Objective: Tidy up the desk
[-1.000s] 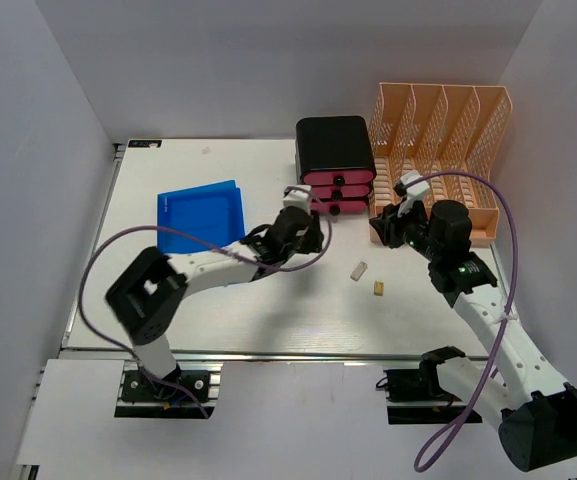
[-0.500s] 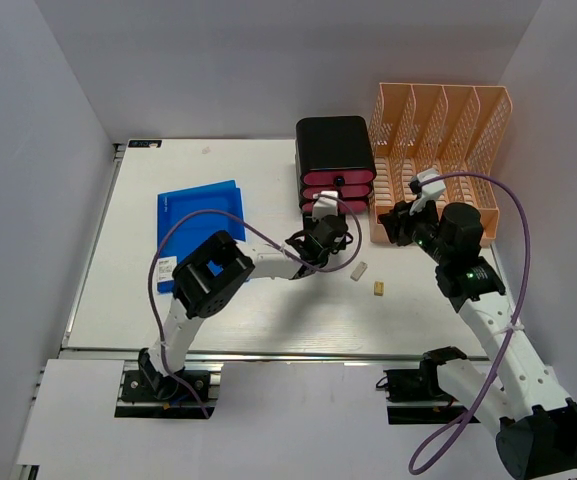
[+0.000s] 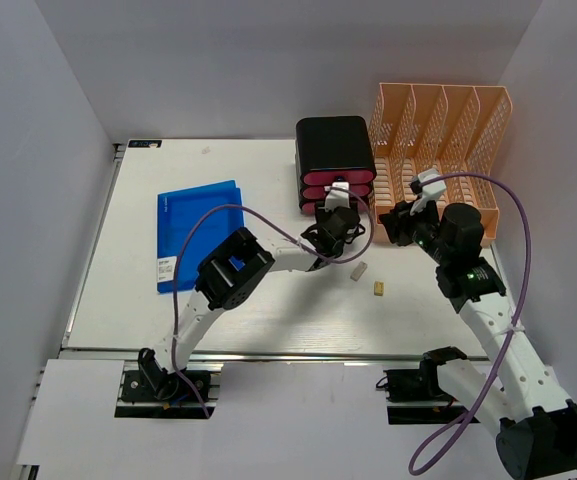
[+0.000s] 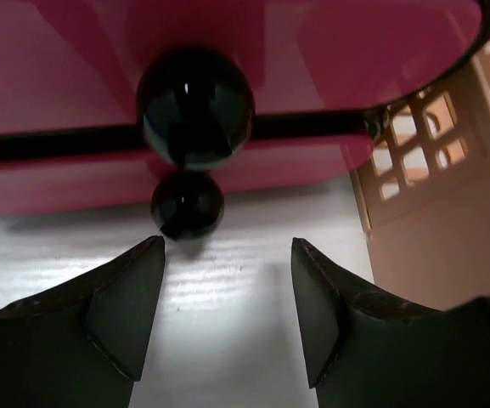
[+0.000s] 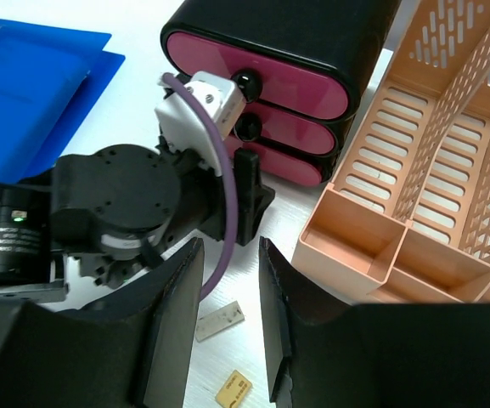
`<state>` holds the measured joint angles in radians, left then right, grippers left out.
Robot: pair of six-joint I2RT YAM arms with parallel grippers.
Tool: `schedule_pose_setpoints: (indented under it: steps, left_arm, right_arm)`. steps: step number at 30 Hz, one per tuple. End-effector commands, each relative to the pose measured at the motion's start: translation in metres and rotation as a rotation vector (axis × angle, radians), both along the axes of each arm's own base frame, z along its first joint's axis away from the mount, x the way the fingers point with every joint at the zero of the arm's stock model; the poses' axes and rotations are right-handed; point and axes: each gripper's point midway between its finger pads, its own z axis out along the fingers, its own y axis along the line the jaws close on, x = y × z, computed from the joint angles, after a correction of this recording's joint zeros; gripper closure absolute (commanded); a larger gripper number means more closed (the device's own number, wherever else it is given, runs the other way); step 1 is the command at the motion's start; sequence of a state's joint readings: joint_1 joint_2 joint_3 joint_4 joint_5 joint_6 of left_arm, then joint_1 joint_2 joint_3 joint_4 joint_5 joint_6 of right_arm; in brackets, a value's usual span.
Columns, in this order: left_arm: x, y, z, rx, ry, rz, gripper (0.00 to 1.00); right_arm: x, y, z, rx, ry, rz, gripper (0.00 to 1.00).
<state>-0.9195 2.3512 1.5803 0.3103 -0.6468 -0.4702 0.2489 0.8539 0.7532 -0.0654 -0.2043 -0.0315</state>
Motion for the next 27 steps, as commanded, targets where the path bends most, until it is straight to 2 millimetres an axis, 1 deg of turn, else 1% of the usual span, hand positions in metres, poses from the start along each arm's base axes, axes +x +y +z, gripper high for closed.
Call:
schedule_pose_setpoints:
  steps: [1, 4, 5, 6, 11, 15, 16, 17, 19, 21, 22, 23, 24, 25, 26, 27]
  left_arm:
    - [0.020, -0.002, 0.022, -0.031, -0.041, 0.049, 0.29]
    - [0.027, -0.006, 0.023, -0.020, -0.048, 0.064, 0.28]
    - [0.027, -0.004, 0.019, 0.000, -0.039, 0.072, 0.28]
    - [0.033, 0.002, 0.020, 0.009, -0.045, 0.098, 0.29]
    - [0.036, 0.007, 0.019, 0.025, -0.053, 0.128, 0.32]
    - [0.035, 0.012, 0.020, 0.020, -0.063, 0.148, 0.49]
    - [0.035, 0.012, 0.022, 0.017, -0.067, 0.147, 0.58]
    - [0.035, 0.012, 0.020, 0.017, -0.066, 0.146, 0.62]
    - [0.035, 0.011, 0.024, 0.003, -0.071, 0.138, 0.70]
    - [0.031, 0.013, 0.020, 0.005, -0.068, 0.129, 0.75]
    - [0.031, 0.013, 0.025, -0.005, -0.076, 0.125, 0.77]
    - [0.029, 0.014, 0.024, -0.005, -0.072, 0.120, 0.81]
    - [0.024, 0.019, 0.017, 0.010, -0.060, 0.117, 0.85]
    - [0.019, 0.015, 0.025, -0.004, -0.068, 0.102, 0.87]
    - [0.012, 0.012, 0.025, -0.004, -0.068, 0.088, 0.89]
    - [0.006, 0.020, 0.015, 0.019, -0.052, 0.085, 0.91]
  right_arm:
    - [0.000, -0.003, 0.012, 0.015, -0.044, -0.019, 0.62]
    - [-0.001, -0.004, 0.012, 0.014, -0.048, -0.020, 0.62]
    - [-0.001, -0.003, 0.012, 0.014, -0.048, -0.018, 0.62]
    - [-0.002, -0.004, 0.013, 0.014, -0.051, -0.018, 0.62]
    - [-0.002, -0.004, 0.013, 0.013, -0.053, -0.019, 0.62]
    - [-0.002, -0.004, 0.013, 0.011, -0.056, -0.020, 0.62]
    - [-0.001, -0.004, 0.013, 0.011, -0.056, -0.022, 0.62]
    - [-0.001, -0.004, 0.013, 0.010, -0.055, -0.022, 0.62]
    - [-0.001, -0.006, 0.012, 0.008, -0.056, -0.029, 0.62]
    - [0.000, -0.006, 0.011, 0.004, -0.057, -0.030, 0.62]
    - [0.000, -0.006, 0.010, 0.003, -0.057, -0.031, 0.62]
    - [0.000, -0.005, 0.011, 0.003, -0.060, -0.030, 0.62]
    - [0.000, -0.006, 0.011, 0.001, -0.060, -0.032, 0.62]
    - [0.001, -0.007, 0.010, 0.000, -0.060, -0.034, 0.62]
    - [0.001, -0.007, 0.010, -0.002, -0.060, -0.035, 0.62]
    - [0.002, -0.007, 0.008, -0.004, -0.057, -0.036, 0.62]
